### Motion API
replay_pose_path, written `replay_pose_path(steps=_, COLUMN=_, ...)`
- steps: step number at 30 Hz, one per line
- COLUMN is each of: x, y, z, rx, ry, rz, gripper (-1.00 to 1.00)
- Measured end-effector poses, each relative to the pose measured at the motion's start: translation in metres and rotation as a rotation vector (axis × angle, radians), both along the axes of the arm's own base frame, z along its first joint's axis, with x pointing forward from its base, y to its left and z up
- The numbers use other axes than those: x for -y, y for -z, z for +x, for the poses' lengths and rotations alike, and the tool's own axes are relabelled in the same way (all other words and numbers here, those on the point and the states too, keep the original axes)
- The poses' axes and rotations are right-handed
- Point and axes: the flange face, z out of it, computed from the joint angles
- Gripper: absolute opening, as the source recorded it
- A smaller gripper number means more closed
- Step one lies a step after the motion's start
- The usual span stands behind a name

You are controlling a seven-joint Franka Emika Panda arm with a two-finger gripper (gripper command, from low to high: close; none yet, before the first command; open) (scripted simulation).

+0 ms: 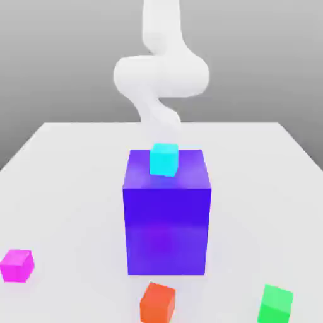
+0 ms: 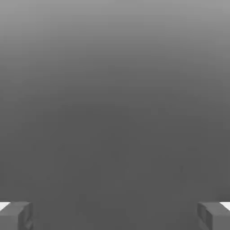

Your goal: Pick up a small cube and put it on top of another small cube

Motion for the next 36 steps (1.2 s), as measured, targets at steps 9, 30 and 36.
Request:
replay_pose_path(steps=9, x=0.106, y=0.151, z=0.076, rx=-0.214, ry=0.477, rz=0.162, gripper=0.00)
replay_pose_path(steps=30, x=0.286, y=0.521, z=-0.004, rx=-0.536, ry=1.411, rz=0.593, gripper=0.00)
replay_pose_path(steps=36, x=0.286, y=0.544, z=-0.005, rx=-0.535, ry=1.413, rz=0.593, gripper=-1.00)
